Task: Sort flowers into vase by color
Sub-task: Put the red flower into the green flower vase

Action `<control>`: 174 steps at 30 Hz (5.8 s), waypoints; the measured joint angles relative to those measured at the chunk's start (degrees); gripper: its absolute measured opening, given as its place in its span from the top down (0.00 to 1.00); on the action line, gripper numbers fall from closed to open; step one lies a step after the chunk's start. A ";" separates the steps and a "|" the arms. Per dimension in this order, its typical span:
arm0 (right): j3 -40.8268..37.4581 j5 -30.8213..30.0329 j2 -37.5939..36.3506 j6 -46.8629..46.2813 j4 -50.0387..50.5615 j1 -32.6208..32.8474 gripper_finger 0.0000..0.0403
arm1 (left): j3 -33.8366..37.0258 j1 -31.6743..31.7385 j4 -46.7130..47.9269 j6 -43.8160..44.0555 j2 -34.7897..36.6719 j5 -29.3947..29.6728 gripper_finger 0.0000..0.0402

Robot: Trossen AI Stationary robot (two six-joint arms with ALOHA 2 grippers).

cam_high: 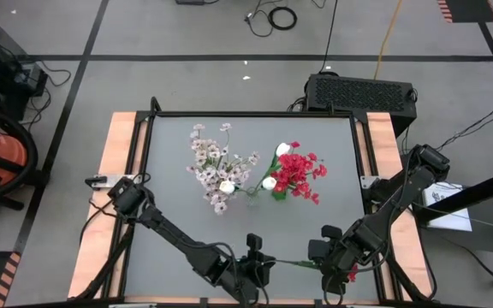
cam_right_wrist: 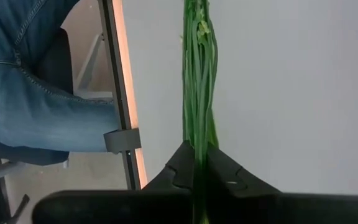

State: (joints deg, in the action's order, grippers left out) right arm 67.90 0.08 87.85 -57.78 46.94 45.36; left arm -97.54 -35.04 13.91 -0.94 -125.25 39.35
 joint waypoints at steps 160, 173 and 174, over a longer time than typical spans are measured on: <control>-37.38 -69.29 -22.82 64.03 -90.91 -10.21 1.00 | 8.98 -15.62 17.84 20.18 26.99 10.29 0.54; -37.35 -69.03 -26.64 54.90 -82.98 -10.79 0.99 | 8.96 -15.62 17.79 20.19 26.99 10.29 0.54; -37.35 -68.77 -26.62 52.89 -80.74 -11.15 0.99 | 8.96 -15.62 17.79 20.20 26.99 10.29 0.54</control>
State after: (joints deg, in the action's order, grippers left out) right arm 30.55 -68.69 61.23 -4.89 -33.80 34.22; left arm -88.58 -50.65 31.70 19.27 -98.26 49.65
